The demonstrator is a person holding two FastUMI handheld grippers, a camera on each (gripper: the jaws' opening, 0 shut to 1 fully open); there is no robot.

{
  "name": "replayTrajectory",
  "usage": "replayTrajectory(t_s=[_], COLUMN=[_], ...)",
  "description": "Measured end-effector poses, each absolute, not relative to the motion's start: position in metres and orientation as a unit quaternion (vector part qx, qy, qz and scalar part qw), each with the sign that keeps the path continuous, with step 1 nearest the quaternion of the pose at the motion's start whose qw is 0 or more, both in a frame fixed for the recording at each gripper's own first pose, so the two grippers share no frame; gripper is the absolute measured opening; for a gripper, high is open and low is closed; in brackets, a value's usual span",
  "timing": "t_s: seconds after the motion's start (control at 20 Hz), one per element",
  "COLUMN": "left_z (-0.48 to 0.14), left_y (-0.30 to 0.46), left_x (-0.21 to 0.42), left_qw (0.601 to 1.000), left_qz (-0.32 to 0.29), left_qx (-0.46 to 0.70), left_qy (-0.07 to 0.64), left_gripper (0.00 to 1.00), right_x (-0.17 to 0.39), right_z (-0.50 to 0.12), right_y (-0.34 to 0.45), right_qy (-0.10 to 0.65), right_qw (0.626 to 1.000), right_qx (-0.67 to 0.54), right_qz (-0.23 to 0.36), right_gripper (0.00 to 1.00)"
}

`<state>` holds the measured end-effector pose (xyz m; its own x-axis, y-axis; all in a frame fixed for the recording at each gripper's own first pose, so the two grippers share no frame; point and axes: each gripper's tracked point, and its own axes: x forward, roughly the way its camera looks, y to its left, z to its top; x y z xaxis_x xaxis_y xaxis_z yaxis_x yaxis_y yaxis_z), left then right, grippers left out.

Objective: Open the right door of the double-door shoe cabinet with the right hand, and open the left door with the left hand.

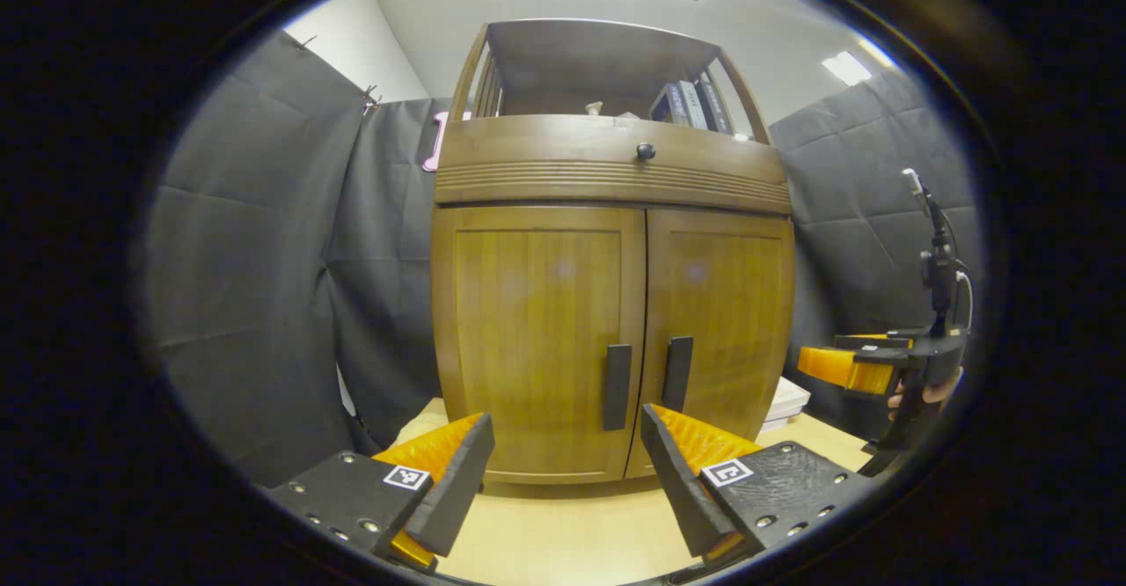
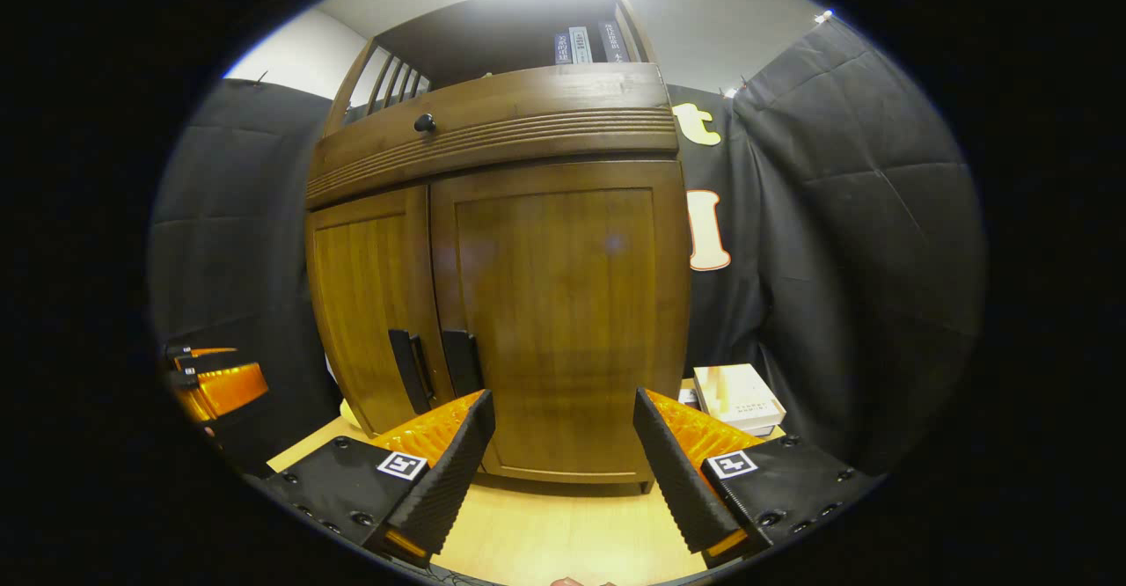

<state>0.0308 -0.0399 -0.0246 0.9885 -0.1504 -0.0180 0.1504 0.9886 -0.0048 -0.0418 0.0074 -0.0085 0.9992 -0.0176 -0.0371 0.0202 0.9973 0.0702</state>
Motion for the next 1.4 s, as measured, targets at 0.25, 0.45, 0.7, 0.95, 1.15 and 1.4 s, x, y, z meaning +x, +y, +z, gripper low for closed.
replayTrajectory(t_s=[0.25, 0.45, 0.7, 0.95, 1.15, 1.4], left_z=[-0.036, -0.043, -0.05, -0.06, -0.067, -0.076], left_y=[-0.022, -0.011, 0.002, 0.006, 0.007, 0.007], left_x=[0.025, 0.015, 0.011, 0.005, 0.005, 0.004], left_qw=[0.998, 0.999, 0.998, 0.998, 0.997, 0.996], left_qz=[-0.059, -0.044, -0.027, -0.012, 0.006, 0.015], left_qx=[0.004, -0.002, -0.007, -0.015, -0.028, -0.026], left_qy=[0.024, 0.031, 0.048, 0.065, 0.078, 0.084], left_gripper=[0.99, 0.99, 0.99, 0.99, 0.99, 0.99], right_x=[-0.006, 0.023, 0.055, 0.082, 0.101, 0.116], right_z=[0.008, 0.017, 0.017, 0.01, -0.002, -0.02], right_y=[0.031, 0.051, 0.077, 0.094, 0.096, 0.103], right_qy=[0.018, 0.01, 0.009, 0.01, 0.011, 0.018], right_qw=[0.999, 0.998, 0.998, 0.998, 0.999, 0.999], right_qx=[0.042, 0.05, 0.05, 0.036, 0.011, -0.014], right_qz=[0.014, 0.028, 0.046, 0.049, 0.041, 0.042], right_gripper=[0.95, 0.94, 0.94, 0.94, 0.94, 0.95])
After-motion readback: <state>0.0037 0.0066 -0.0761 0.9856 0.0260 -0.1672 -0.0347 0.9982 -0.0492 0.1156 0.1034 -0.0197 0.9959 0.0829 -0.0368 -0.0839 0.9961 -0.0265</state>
